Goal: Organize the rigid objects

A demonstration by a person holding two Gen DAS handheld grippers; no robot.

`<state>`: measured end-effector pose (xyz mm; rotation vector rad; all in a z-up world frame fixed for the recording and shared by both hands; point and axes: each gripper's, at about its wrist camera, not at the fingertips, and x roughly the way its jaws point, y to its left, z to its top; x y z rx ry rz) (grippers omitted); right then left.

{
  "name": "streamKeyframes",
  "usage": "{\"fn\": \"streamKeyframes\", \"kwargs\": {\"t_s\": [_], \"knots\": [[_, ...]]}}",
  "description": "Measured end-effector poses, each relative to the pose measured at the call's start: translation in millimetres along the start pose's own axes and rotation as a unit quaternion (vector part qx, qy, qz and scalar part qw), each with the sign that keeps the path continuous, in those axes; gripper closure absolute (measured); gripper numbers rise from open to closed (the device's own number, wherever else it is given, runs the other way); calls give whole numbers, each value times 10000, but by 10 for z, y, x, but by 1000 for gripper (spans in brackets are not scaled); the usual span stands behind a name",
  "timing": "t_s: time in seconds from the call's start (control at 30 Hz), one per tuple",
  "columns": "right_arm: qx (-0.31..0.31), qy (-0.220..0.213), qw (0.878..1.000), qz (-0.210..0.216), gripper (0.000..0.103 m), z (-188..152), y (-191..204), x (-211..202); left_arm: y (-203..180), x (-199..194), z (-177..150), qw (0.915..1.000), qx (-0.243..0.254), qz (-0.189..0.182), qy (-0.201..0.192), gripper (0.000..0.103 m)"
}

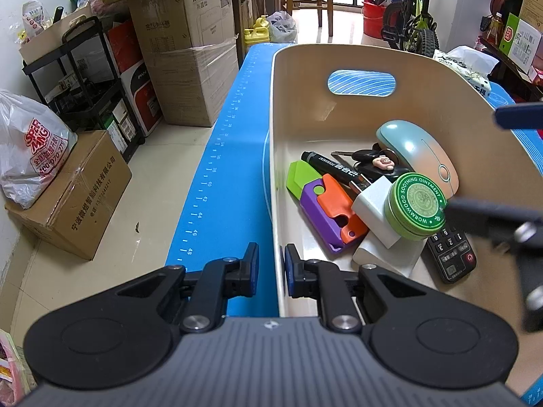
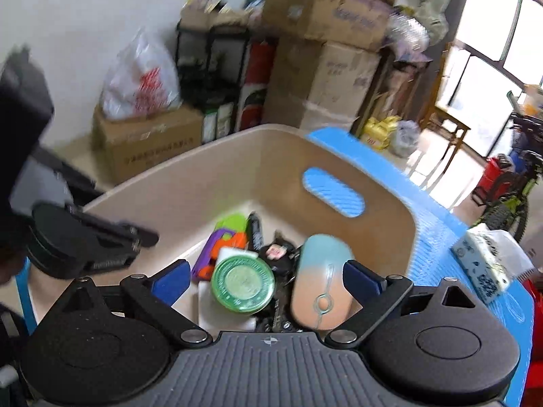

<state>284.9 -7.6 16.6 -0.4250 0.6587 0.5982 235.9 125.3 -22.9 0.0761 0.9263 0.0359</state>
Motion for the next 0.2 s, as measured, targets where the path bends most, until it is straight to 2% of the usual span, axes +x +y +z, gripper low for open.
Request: {"fn": "streamKeyframes", "kwargs": {"t_s": [0.2], "knots": [[390, -344, 9984, -243, 4, -84, -125, -202, -9, -15, -9, 10000, -7, 20, -48, 84]]}}
